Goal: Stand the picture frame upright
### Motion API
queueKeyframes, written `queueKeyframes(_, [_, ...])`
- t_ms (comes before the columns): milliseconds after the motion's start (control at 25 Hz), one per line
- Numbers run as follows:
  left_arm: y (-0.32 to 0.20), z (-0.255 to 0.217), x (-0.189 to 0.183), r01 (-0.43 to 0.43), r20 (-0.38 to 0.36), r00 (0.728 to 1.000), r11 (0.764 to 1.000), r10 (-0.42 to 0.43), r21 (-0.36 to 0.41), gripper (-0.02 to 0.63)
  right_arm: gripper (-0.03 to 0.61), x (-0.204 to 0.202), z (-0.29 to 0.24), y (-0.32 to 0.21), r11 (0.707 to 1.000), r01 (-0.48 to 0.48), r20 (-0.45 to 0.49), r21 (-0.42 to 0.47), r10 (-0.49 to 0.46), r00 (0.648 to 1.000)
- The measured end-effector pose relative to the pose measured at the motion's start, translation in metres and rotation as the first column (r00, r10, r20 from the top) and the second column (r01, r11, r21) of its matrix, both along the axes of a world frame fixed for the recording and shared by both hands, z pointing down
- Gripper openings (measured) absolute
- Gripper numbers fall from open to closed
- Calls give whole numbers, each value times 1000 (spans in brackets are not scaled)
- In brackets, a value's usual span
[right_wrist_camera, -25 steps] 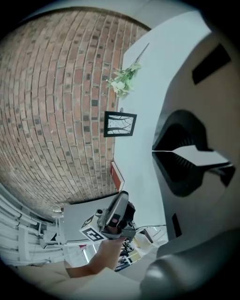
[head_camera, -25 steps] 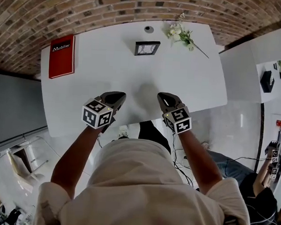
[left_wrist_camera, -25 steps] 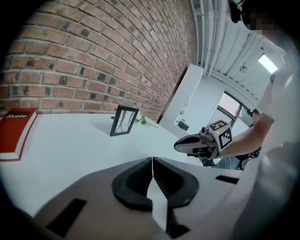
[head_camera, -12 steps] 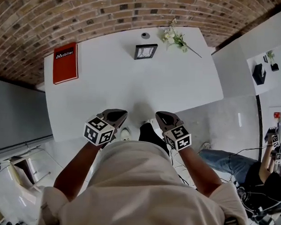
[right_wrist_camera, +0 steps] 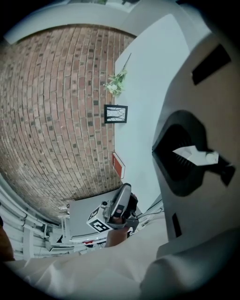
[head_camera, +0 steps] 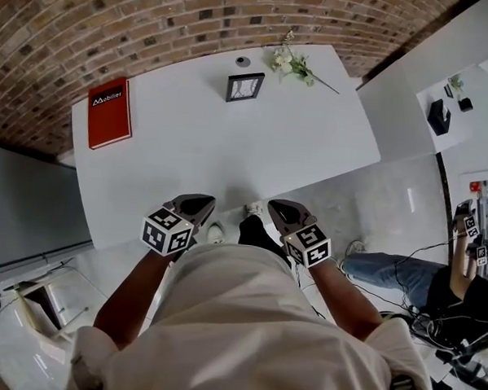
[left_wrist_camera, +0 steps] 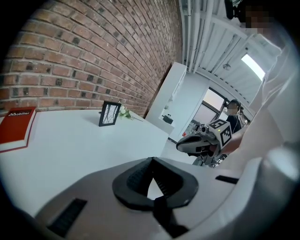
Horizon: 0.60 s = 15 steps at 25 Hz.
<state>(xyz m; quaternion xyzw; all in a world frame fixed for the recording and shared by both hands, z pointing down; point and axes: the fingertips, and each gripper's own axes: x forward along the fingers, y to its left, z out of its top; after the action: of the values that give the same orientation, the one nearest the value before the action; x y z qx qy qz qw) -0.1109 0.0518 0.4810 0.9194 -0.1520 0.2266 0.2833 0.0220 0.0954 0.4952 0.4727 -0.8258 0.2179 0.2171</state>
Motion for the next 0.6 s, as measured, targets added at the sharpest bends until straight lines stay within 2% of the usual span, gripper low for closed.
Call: queueKeyframes(600, [10, -7, -22, 28, -4, 1000, 999, -28, 23, -5, 5, -14, -15, 7, 998, 29, 8, 48, -29, 1000])
